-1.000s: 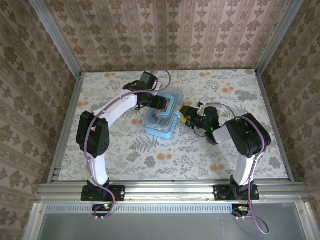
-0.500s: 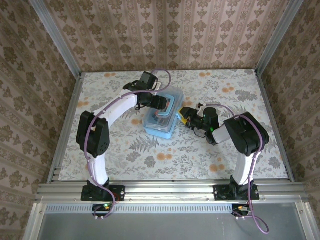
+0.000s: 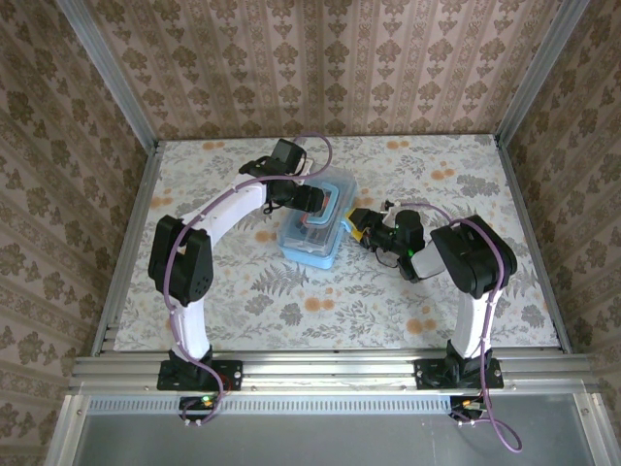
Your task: Pack the tool kit
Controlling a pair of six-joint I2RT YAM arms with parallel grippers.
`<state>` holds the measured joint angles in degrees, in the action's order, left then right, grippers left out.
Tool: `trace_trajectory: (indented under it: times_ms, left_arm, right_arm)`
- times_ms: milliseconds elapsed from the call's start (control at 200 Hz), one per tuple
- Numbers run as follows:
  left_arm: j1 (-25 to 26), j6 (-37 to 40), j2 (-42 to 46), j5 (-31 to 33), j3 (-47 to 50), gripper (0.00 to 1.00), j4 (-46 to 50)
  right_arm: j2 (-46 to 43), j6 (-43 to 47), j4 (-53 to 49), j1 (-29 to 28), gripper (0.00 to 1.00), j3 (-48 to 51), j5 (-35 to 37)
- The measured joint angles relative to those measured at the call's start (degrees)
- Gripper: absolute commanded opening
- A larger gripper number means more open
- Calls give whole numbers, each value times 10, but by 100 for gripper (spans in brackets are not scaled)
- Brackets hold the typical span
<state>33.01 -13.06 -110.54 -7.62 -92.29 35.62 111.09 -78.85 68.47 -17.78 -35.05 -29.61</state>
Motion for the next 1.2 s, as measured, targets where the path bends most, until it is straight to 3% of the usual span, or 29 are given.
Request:
trace_trajectory:
  times_ms: [655,1200]
  left_arm:
    - [0,0,0,0,0,35,-1]
    - [3,-2,0,8,0,43,-1]
  right_arm:
    - [13,-3,19,0,53,0,-2]
    - [16,-5,20,0,54,0,-2]
